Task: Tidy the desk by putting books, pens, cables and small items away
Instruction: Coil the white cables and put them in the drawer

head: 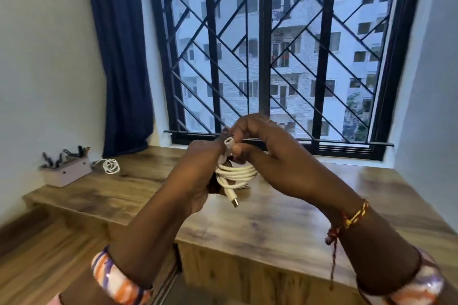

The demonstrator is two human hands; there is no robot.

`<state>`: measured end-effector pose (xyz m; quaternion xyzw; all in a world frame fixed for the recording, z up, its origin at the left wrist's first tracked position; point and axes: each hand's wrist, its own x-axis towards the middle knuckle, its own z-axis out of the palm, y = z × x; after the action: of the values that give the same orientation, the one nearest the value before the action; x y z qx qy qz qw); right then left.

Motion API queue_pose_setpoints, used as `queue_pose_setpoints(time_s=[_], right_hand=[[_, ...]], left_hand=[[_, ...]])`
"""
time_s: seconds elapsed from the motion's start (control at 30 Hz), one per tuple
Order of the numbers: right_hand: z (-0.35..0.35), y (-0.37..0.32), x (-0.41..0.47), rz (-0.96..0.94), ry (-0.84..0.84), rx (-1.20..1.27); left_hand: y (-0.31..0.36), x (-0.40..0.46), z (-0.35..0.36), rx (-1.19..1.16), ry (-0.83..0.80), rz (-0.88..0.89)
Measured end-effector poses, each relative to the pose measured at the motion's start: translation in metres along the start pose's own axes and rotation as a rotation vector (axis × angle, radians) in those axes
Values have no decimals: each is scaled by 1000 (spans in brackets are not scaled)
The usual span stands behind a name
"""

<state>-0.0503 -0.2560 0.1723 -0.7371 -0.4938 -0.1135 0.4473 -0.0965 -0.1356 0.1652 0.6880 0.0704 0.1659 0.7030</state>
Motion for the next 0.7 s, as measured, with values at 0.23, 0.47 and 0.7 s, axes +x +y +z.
queue_pose_setpoints(time_s=[0.23, 0.47, 0.7], right_hand=[[53, -29, 5, -150, 65, -178], [107, -55, 17, 235, 220, 602], [163, -69, 33, 745, 117, 1311]], left_hand=[[-7, -19, -57, -1, 172, -41], [-4, -62, -93, 49, 207, 43], [-21, -76, -136, 885, 415, 328]])
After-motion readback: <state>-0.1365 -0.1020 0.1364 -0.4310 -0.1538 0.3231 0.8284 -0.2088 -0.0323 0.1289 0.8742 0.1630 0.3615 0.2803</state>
